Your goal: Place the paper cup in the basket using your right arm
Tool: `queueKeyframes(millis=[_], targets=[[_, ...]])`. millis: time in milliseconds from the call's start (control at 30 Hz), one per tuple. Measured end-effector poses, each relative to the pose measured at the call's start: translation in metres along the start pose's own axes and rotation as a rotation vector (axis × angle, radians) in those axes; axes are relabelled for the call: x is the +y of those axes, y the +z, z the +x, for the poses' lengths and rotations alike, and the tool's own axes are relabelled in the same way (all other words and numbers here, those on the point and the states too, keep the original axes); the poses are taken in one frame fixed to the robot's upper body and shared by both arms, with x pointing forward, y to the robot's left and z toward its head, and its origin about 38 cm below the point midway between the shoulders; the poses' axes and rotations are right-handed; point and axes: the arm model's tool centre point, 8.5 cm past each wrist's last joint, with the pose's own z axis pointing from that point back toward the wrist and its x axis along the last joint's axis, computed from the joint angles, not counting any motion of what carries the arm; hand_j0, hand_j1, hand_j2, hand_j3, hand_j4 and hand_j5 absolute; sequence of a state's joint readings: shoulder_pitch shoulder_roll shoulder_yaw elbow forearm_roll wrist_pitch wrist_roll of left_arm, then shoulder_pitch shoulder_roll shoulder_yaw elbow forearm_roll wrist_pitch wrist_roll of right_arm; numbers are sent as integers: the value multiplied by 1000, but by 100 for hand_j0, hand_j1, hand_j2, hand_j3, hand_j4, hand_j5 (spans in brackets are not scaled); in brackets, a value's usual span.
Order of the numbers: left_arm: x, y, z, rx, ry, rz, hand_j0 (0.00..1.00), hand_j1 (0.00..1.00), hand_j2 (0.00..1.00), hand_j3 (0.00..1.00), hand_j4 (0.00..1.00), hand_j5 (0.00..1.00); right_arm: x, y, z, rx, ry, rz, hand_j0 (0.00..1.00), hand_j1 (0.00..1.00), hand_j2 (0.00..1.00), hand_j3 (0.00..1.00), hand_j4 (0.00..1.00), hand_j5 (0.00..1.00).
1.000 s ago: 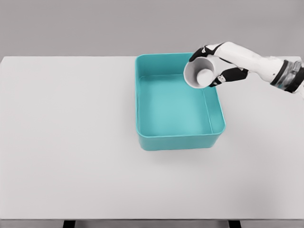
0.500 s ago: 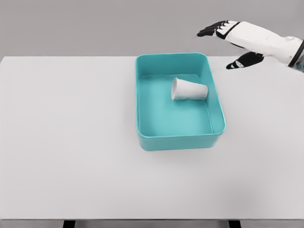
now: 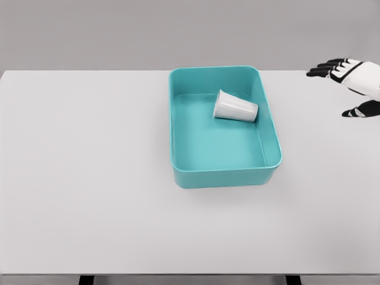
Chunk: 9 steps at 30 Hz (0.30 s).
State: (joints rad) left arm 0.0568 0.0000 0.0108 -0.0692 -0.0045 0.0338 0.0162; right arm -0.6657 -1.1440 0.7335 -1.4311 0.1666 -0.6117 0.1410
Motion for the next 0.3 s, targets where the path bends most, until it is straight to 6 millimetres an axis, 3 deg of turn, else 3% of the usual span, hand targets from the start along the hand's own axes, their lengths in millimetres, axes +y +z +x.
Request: queueKeyframes(millis=[300], targets=[[0,0,0,1,0,0,100,100,100,100,100,100,22,4,3,0,-21,62,100,100,100,100,100,100]])
